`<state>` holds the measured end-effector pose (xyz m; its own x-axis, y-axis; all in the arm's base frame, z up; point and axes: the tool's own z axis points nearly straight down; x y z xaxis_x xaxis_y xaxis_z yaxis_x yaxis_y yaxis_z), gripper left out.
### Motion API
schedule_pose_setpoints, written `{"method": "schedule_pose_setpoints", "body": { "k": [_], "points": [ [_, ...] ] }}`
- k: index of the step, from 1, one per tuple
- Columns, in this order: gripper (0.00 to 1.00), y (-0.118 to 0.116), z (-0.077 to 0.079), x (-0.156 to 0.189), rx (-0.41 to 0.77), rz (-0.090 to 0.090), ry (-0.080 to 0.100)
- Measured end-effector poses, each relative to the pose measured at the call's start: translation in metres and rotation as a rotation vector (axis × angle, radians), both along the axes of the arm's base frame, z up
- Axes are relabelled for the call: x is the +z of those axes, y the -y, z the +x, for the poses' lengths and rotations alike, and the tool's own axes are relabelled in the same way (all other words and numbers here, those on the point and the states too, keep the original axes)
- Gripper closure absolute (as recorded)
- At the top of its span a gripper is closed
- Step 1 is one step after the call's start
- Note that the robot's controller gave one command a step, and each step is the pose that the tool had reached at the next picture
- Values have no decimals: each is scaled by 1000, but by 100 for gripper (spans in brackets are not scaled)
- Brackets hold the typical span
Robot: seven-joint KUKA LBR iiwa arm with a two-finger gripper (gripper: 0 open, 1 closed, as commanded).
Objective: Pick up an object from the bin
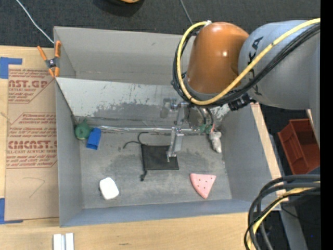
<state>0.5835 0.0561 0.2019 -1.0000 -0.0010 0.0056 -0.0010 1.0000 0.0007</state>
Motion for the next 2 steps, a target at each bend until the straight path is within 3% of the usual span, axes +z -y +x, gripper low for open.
{"method": "schedule_pose_setpoints", "body": {
  "k": [1, 2],
  "points": [
    [0, 0, 1, 5, -1, 1, 8],
    [0, 13, -5, -58, 224, 1, 11]
  ]
}}
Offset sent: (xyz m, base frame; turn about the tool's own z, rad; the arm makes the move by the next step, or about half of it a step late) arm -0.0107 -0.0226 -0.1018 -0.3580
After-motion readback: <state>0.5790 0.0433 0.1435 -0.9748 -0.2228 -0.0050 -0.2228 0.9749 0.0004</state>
